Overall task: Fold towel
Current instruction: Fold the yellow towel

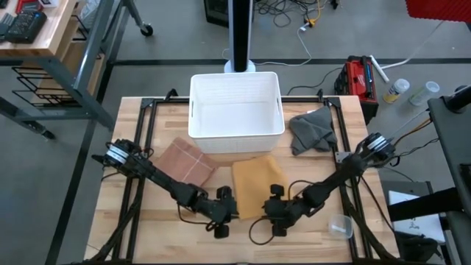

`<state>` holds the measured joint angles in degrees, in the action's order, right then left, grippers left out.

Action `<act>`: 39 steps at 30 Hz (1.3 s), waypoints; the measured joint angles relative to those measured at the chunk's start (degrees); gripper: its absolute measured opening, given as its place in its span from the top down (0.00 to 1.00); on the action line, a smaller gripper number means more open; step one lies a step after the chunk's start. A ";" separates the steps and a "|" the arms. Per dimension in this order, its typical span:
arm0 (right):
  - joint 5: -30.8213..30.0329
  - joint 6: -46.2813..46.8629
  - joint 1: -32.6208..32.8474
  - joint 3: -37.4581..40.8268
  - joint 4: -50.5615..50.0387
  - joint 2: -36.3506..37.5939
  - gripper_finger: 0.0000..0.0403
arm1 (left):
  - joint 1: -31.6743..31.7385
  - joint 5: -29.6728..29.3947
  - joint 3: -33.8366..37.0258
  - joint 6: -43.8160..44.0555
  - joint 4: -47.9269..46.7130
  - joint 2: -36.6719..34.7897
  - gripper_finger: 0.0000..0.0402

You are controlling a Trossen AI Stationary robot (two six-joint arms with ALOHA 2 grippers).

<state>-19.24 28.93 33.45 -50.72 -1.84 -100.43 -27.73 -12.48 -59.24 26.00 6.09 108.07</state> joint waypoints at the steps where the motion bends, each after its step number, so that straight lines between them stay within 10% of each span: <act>1: -0.04 -0.02 -0.27 -0.82 -0.85 -1.30 0.61 | 0.02 -0.01 0.02 0.00 -0.05 0.00 0.88; 11: 1.09 -0.09 -2.69 -6.83 -4.06 -8.97 0.85 | 0.10 -0.22 0.07 -1.92 -0.85 -0.02 0.88; 23: -5.74 -5.54 2.67 -6.99 -5.54 7.73 0.99 | -1.37 8.77 -7.81 -1.50 -8.16 -8.16 0.89; 30: -16.65 -15.12 3.65 -6.95 -1.39 23.46 1.00 | -1.89 1.98 -20.31 -17.48 -12.73 -15.63 0.93; 39: -13.40 -35.05 3.32 -6.71 19.12 33.13 1.00 | -6.69 -9.79 -21.83 -23.71 -17.55 -17.38 0.94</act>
<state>-32.63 -6.12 36.77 -57.43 17.29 -67.31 -34.42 -22.27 -81.08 2.29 -11.47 90.69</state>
